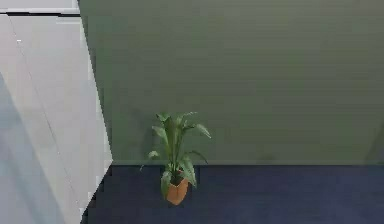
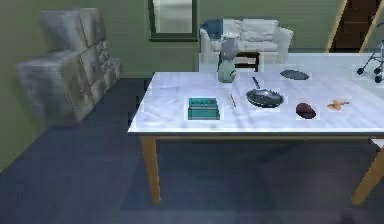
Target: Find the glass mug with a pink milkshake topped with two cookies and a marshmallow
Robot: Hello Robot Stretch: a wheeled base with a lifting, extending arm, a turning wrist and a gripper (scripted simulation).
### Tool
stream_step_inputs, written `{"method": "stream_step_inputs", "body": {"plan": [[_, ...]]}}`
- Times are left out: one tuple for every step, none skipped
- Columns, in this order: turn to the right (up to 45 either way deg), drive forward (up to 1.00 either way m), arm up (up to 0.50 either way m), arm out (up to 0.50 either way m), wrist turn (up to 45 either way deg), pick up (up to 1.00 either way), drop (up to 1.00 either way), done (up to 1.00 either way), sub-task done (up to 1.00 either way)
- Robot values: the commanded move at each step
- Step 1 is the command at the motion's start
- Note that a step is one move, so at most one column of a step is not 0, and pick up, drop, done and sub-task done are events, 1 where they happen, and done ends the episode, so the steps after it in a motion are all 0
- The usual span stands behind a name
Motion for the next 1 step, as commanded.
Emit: {"method": "stream_step_inputs", "body": {"plan": [[45.0, 0.00, 0.00, 0.00, 0.0, 0.00, 0.00, 0.00, 0.00]]}}
